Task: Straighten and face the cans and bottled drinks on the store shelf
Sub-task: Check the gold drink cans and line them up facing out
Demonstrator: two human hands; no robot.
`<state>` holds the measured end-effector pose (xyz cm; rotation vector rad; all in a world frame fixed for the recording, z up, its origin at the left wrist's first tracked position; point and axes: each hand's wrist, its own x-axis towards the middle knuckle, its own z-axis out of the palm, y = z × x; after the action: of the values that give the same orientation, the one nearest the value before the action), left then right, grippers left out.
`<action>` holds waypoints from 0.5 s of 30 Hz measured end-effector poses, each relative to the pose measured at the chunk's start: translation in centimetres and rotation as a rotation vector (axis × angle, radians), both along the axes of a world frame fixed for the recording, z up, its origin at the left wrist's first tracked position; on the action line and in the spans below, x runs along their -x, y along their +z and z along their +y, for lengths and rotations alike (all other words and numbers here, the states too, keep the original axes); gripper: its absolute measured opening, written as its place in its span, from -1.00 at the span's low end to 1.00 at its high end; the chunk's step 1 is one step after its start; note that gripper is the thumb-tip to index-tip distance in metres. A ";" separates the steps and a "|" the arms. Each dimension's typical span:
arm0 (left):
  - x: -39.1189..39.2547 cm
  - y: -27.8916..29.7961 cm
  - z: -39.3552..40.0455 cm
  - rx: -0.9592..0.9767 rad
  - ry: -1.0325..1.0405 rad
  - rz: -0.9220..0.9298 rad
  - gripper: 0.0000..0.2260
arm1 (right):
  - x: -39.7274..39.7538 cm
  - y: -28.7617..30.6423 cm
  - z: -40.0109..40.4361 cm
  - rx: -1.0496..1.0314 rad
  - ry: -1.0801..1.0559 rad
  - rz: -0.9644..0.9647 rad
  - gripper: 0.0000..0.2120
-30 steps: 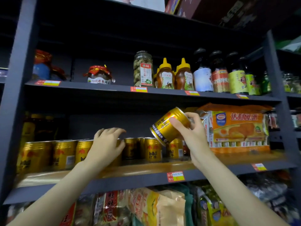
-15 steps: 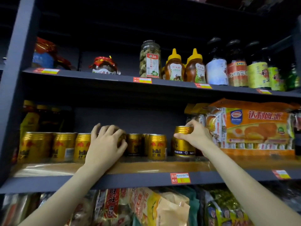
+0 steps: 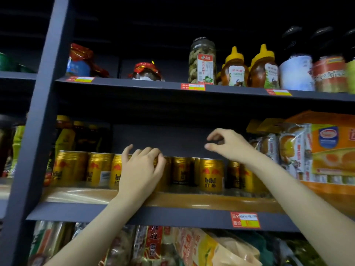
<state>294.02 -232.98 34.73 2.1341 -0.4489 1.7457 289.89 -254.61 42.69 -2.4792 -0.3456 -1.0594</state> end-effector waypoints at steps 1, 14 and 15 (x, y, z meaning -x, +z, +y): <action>0.1 0.0 0.0 0.000 0.001 0.000 -0.60 | -0.8 0.7 1.4 0.093 0.033 0.053 -0.73; -0.2 0.0 0.0 -0.037 0.037 -0.023 -0.63 | -12.3 2.9 6.9 0.501 -0.212 0.600 -0.47; -0.2 0.0 -0.1 -0.038 0.038 -0.027 -0.63 | -12.2 3.0 6.7 0.487 -0.201 0.605 -0.46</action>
<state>294.24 -233.06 34.77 2.1611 -0.4551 1.8030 302.07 -247.93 45.73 -3.1641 -0.1770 -0.2514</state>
